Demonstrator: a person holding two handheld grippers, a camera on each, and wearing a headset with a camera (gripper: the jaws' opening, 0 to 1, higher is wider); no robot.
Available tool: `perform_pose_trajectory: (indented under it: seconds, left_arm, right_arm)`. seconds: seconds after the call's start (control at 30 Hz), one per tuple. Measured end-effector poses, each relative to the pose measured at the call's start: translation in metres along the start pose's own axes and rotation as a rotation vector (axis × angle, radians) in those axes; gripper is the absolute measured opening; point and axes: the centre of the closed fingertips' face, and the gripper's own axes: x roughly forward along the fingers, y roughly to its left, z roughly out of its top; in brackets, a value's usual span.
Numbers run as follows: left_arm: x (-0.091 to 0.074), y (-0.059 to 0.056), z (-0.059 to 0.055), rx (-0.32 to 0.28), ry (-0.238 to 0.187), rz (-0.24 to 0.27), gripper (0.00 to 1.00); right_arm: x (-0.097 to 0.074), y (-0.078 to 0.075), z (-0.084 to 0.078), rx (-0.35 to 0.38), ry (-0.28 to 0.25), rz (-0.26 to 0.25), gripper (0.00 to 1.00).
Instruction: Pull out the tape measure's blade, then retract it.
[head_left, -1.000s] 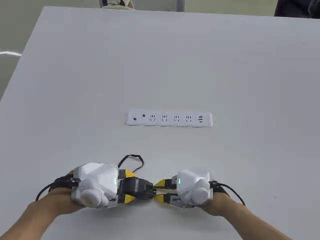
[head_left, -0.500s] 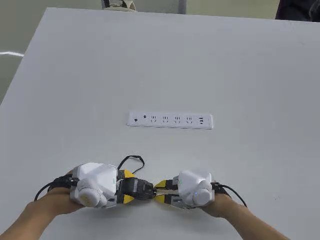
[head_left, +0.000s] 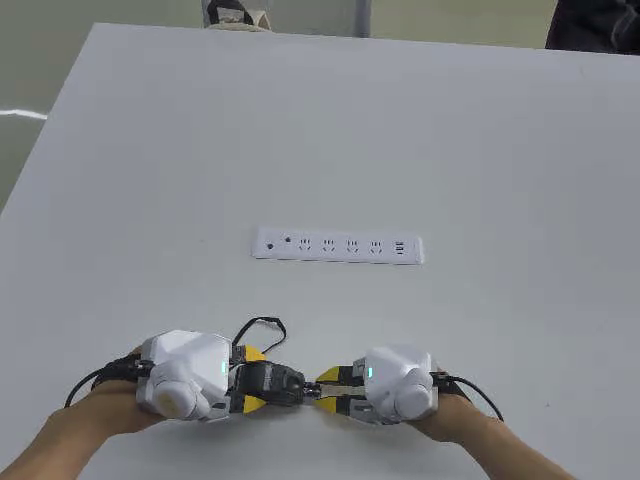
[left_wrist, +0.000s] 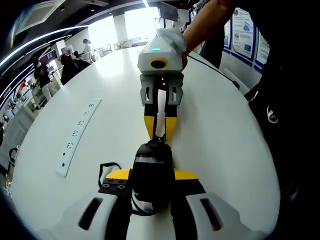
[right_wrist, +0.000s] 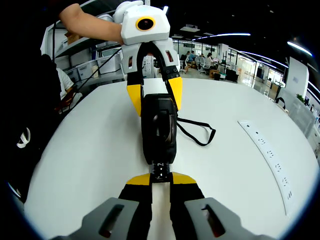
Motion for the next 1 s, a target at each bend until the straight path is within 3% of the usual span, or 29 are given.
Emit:
perform_pose_trajectory:
  seconds: [0.7, 1.0]
  left_arm:
    - [0.002, 0.001, -0.004, -0.005, 0.004, -0.003, 0.24]
    - [0.001, -0.001, 0.001, -0.005, 0.006, -0.007, 0.24]
  right_arm:
    - [-0.029, 0.0, -0.018, 0.006, 0.013, -0.007, 0.09]
    - [-0.05, 0.0, -0.033, 0.01, 0.023, -0.019, 0.09]
